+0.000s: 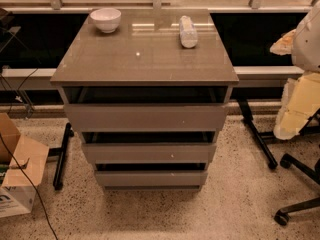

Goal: Open bottom drawer

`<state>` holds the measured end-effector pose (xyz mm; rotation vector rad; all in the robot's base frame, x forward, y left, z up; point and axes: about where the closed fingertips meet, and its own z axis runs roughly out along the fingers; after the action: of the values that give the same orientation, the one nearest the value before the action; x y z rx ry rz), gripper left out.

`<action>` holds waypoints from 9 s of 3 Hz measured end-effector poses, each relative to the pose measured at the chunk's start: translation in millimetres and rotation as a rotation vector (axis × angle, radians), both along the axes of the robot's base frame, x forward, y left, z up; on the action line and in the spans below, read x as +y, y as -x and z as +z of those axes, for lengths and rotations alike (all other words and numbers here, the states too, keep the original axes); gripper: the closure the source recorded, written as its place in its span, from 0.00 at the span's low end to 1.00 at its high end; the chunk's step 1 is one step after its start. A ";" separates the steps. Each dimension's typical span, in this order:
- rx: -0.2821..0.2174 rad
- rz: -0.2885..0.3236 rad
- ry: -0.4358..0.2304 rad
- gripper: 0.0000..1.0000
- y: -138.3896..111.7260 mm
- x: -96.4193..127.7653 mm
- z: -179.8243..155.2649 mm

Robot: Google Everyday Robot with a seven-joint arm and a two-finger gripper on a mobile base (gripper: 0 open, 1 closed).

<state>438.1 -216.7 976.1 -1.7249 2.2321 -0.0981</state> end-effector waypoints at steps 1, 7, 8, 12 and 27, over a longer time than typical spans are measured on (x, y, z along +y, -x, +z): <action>-0.008 0.000 -0.003 0.00 -0.4 0.8 1.0; 0.059 0.094 -0.551 0.00 -63.6 49.9 -219.8; 0.059 0.094 -0.551 0.00 -63.6 49.9 -219.8; 0.116 -0.025 -0.567 0.00 -82.8 78.8 -375.0; 0.408 -0.296 -0.872 0.41 -189.7 117.9 -737.2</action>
Offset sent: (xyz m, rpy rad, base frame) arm 0.0125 0.0255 -0.0463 0.1823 -0.0490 0.0801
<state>627.9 -98.8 238.9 -0.9828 2.2372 1.0751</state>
